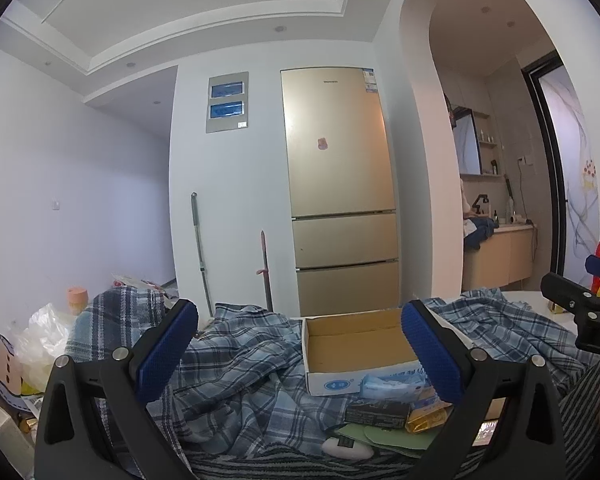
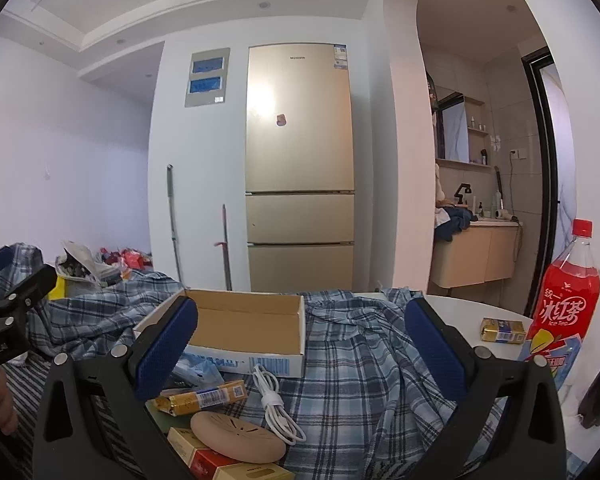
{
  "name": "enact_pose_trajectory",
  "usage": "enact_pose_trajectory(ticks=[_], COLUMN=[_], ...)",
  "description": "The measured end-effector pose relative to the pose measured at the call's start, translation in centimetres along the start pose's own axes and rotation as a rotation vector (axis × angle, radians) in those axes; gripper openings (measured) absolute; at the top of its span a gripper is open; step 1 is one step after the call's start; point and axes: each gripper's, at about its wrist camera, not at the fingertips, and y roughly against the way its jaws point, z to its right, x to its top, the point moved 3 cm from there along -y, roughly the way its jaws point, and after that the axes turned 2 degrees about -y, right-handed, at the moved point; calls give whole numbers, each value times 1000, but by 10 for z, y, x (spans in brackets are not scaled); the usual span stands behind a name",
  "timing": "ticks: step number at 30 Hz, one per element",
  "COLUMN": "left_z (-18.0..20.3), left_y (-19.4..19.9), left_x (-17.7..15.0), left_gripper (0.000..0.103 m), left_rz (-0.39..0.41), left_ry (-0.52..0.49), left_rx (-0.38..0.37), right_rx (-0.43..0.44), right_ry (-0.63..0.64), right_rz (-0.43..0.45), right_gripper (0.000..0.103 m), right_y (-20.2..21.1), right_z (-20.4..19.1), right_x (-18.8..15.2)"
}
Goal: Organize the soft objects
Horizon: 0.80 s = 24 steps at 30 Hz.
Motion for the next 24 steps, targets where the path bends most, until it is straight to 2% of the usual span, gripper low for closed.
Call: enact_pose_trajectory(ticks=[7,11,15,19,22,24], left_z=[0,-2,1,0,-5,-7], left_y=[3,11,18,24,34,42], left_x=[1,12,27,35,41,47], left_gripper=[103,103,103,103,103,103], left_rz=[10,11,-29,-32,-10,7], left_ry=[12,38,47,25,51,51], left_rx=[-41,-94,-150,-117,-142,-121], right_rx=[-1,7,11,53,84,107], right_ry=[-18,-71,-82,-96,-97,-106], right_rz=[-10,14,-21,-84,-144,-170], right_gripper=[103,103,103,103,103,103], right_y=[-2,6,8,11,11,11], right_z=[3,15,20,19,14,10], right_x=[1,5,18,31,35,36])
